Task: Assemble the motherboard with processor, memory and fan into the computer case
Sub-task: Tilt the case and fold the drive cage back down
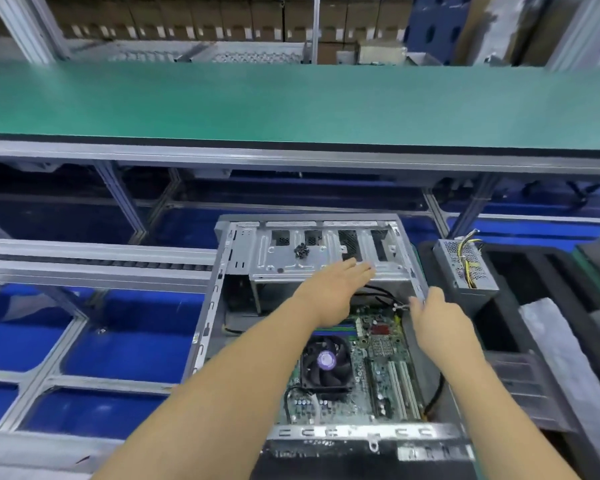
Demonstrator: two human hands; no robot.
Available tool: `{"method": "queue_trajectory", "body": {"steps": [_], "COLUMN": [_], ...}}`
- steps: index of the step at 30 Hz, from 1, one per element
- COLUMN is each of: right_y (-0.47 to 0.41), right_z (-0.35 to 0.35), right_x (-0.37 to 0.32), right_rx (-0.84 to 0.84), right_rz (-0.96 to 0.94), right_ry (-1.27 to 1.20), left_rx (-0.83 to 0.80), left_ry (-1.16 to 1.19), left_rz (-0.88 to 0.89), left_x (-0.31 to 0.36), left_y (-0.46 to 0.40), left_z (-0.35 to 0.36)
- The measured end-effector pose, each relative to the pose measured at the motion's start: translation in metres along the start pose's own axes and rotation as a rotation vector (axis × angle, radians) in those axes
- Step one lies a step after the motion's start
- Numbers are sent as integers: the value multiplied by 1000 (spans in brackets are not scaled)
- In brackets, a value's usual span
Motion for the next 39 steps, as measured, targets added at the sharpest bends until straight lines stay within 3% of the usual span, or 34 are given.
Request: {"method": "queue_trajectory", "body": {"steps": [4, 6, 8, 10, 14, 16, 24, 26, 29, 31, 34, 39], "right_y": [18, 14, 13, 12, 5, 1, -14, -17, -24, -35, -56, -76], "right_z": [-2, -4, -4, -2, -5, -4, -12, -26, -57, -47, -20, 14], "right_x": [14, 11, 7, 8, 8, 8, 8, -6, -84, -147, -207, -217], "right_rx": [8, -1, 3, 8, 17, 7, 20, 121, 363, 247, 25, -151], "right_rz": [85, 76, 61, 61, 80, 87, 95, 60, -231, -415, -456, -405], "right_ry": [-51, -76, -93, -91, -111, -125, -129, -83, 123, -33, -223, -5], "left_rx": [65, 212, 444, 590, 330, 228, 160, 159, 219, 233, 226, 259], "left_ry": [-32, -100, -120, -153, -35, 77, -36, -79, -74, -79, -33, -69], "left_rz": [68, 76, -50, -287, -772, -885, -905, -896, -907, -915, -927, -922], "left_x": [24, 17, -15, -65, -142, -151, -146, -148, -149, -150, -157, -160], "left_y": [14, 27, 50, 81, 127, 135, 133, 130, 131, 130, 127, 125], "left_z": [-4, -32, -68, -87, -49, -33, -32, -30, -27, -26, -28, -32]}}
Point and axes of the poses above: each hand's wrist, its own y-axis away from the middle knuckle, its own z-axis out of the palm, x = y × z, the point moved 9 cm from there along -y, towards the middle knuckle, and after that the axes turned 6 degrees about -z, right-handed, at the moved point
